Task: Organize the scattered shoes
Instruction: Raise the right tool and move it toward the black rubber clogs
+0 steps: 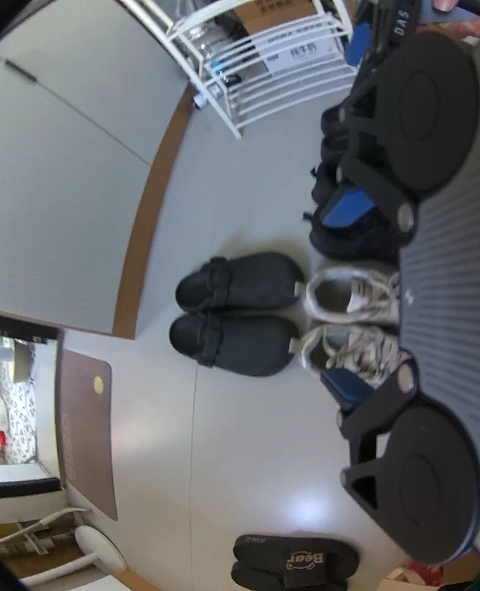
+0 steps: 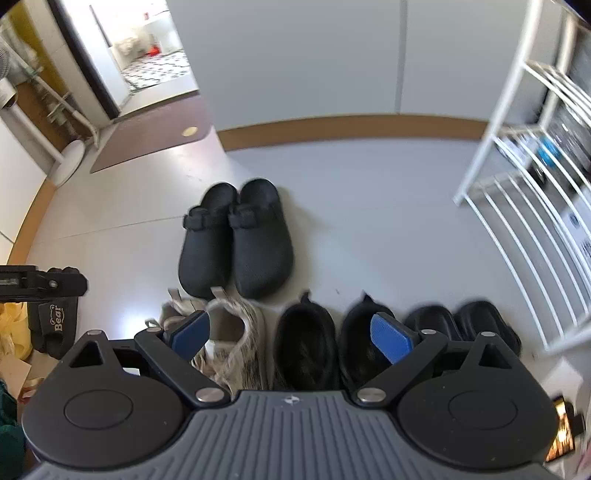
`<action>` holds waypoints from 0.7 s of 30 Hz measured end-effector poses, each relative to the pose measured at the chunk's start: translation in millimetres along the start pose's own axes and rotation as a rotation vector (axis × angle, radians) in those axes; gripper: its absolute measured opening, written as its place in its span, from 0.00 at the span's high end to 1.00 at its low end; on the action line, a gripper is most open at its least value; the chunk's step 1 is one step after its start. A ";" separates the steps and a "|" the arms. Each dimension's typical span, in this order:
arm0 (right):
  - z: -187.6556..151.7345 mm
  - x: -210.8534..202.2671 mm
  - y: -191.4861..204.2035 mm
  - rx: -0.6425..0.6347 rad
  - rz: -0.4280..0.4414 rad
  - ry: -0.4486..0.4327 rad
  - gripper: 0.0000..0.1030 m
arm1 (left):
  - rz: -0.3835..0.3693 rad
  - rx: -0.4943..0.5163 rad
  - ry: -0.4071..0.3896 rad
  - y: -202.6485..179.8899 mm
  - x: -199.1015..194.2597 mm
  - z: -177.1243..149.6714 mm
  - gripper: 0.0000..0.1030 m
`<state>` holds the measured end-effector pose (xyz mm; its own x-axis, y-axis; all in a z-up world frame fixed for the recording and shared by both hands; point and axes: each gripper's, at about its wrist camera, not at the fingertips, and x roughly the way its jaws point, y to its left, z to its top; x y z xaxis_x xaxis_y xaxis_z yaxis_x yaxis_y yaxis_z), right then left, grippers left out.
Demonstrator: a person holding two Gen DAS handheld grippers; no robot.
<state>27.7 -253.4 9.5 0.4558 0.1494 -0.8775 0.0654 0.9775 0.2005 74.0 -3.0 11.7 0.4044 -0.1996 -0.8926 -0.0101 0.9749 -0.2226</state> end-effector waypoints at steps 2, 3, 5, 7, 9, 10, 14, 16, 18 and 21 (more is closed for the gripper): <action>-8.0 -14.1 -11.7 0.032 0.009 -0.011 0.02 | -0.027 0.003 0.007 -10.2 -7.3 -16.1 0.06; -14.6 -25.8 -19.6 0.046 0.007 -0.034 0.01 | -0.035 0.009 0.013 -13.2 -7.6 -20.4 0.06; -25.2 -42.0 -32.8 0.085 0.010 -0.064 0.00 | -0.046 0.011 0.028 -22.0 -10.9 -36.2 0.06; -34.1 -53.7 -42.2 0.112 0.035 -0.084 0.00 | -0.068 0.022 0.033 -27.9 -15.5 -49.3 0.05; -43.9 -62.6 -48.3 0.108 0.048 -0.098 0.00 | -0.069 0.050 0.031 -34.0 -19.4 -59.8 0.05; -49.6 -67.4 -51.4 0.104 0.054 -0.106 0.00 | -0.071 0.068 0.030 -37.4 -21.6 -68.6 0.05; -64.3 -71.6 -58.3 0.062 -0.028 -0.079 0.00 | -0.076 0.076 0.016 -41.2 -30.0 -88.7 0.05; -69.2 -74.3 -62.5 0.078 -0.034 -0.071 0.00 | -0.065 0.095 0.006 -45.9 -36.2 -97.1 0.04; -76.0 -77.2 -63.4 0.085 -0.035 -0.063 0.00 | -0.062 0.110 0.001 -49.0 -40.3 -105.0 0.02; -88.7 -81.8 -61.0 0.081 -0.042 -0.041 0.00 | -0.064 0.116 0.005 -49.0 -49.0 -118.2 0.00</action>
<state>-92.3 -312.0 30.4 0.4866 0.1008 -0.8678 0.1560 0.9673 0.1999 -53.5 -52.6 19.9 0.3960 -0.2625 -0.8800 0.1212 0.9648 -0.2332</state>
